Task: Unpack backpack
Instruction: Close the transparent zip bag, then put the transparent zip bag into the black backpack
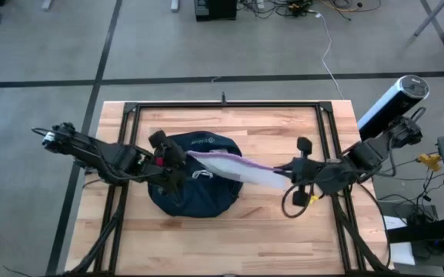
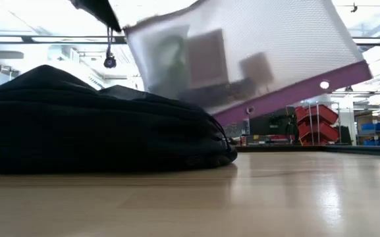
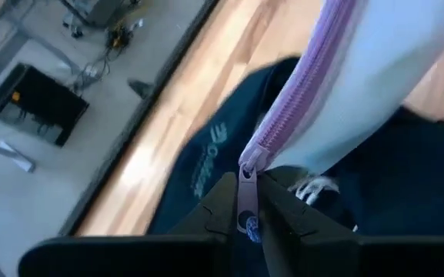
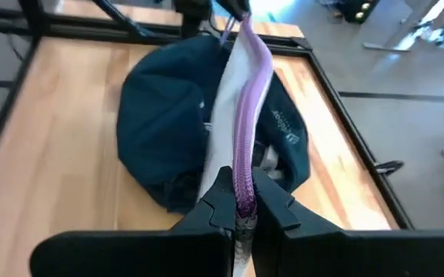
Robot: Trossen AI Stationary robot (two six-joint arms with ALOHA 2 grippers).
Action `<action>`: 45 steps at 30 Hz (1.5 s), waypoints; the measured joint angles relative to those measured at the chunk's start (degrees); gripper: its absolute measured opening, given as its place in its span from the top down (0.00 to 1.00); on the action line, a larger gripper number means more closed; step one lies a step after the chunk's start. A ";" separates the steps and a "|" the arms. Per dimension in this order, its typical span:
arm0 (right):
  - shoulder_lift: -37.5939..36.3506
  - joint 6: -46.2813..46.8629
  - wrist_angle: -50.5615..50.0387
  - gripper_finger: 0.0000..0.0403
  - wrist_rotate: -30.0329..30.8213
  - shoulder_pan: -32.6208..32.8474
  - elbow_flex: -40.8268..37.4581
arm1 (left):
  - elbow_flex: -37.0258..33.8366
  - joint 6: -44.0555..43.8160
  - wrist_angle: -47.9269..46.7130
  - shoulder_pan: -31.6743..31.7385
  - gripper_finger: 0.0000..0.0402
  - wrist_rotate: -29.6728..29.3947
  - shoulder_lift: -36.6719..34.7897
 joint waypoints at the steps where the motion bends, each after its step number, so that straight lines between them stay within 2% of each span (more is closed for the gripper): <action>1: 0.57 -0.78 0.55 1.00 2.21 -0.28 -0.01 | -1.38 -0.60 1.05 1.12 0.94 -0.09 -0.06; 5: 1.85 -8.20 7.26 1.00 6.25 -3.29 -0.06 | -4.54 1.09 5.28 7.34 0.94 -0.13 -0.29; 8: 2.45 -16.13 16.86 1.00 5.51 -6.74 -0.06 | -4.39 8.61 12.79 13.00 0.94 0.45 -0.66; 10: 3.18 -20.37 22.94 1.00 2.67 -8.83 -0.04 | -4.14 14.93 19.70 16.15 0.94 2.15 -0.87; 13: 5.34 -23.52 28.09 1.00 -3.29 -11.24 -0.02 | -4.02 22.84 27.47 20.24 0.94 10.03 -0.93; 18: 10.92 -20.50 27.60 1.00 -14.81 -12.75 -0.60 | -4.36 23.56 26.43 21.97 0.93 19.77 -0.06; 22: 16.82 -17.42 25.31 1.00 -19.46 -12.77 -1.35 | -6.63 21.77 24.91 21.72 0.90 33.75 0.33; 25: 19.60 -15.62 22.39 1.00 -18.10 -13.48 -1.37 | -9.80 19.40 24.66 21.13 0.85 41.46 0.47; 30: 19.97 -15.38 21.54 1.00 -17.36 -15.64 -1.38 | -15.51 15.47 25.90 19.93 0.72 44.52 0.56; 33: 18.18 -16.92 20.67 1.00 -17.37 -17.17 -1.39 | -19.50 11.86 31.90 19.19 0.60 46.20 0.58; 36: 15.96 -19.08 20.00 1.00 -17.27 -18.75 -1.40 | -23.58 8.23 39.59 18.97 0.49 44.11 0.60; 38: 14.16 -20.37 19.71 1.00 -17.21 -19.42 -1.40 | -25.39 5.76 41.44 19.05 0.43 41.50 0.60; 40: 11.72 -22.07 19.01 1.00 -17.24 -19.79 -1.44 | -27.18 2.53 41.47 19.04 0.38 39.30 0.60; 45: 4.21 -27.02 18.01 1.00 -16.80 -21.29 -1.44 | -30.81 -8.44 42.66 16.64 0.35 39.72 1.28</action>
